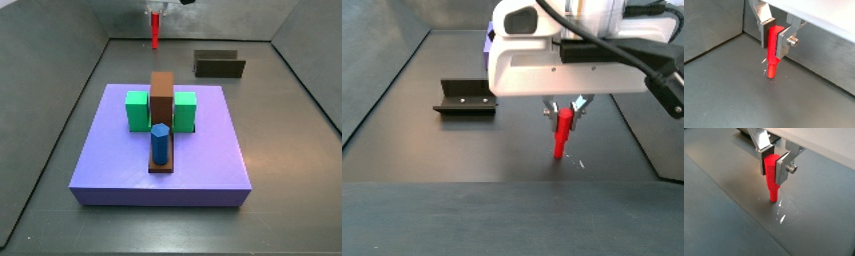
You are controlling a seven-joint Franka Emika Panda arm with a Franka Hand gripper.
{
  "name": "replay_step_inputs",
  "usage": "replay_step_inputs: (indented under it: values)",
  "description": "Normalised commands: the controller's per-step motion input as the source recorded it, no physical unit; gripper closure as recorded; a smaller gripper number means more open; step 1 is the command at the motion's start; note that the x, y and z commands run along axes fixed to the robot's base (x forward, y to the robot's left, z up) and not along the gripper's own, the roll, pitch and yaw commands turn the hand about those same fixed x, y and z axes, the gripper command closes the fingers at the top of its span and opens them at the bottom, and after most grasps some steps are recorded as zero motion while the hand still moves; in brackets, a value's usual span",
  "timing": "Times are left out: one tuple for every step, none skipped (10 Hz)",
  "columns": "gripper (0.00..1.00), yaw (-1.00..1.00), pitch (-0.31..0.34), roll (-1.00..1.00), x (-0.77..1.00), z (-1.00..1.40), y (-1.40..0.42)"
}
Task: Pick up the red object. Move up. Move to above the board. Insert the red object.
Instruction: Pick up the red object.
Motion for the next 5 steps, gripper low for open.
replay_step_inputs:
  values:
    - [1.00, 0.00, 0.000, 0.00, 0.00, 0.00, 0.00]
    - [1.00, 0.00, 0.000, 0.00, 0.00, 0.00, 0.00]
    - [1.00, 0.00, 0.000, 0.00, 0.00, 0.00, 0.00]
    - [1.00, 0.00, 0.000, 0.00, 0.00, 0.00, 0.00]
    - [1.00, 0.00, 0.000, 0.00, 0.00, 0.00, 0.00]
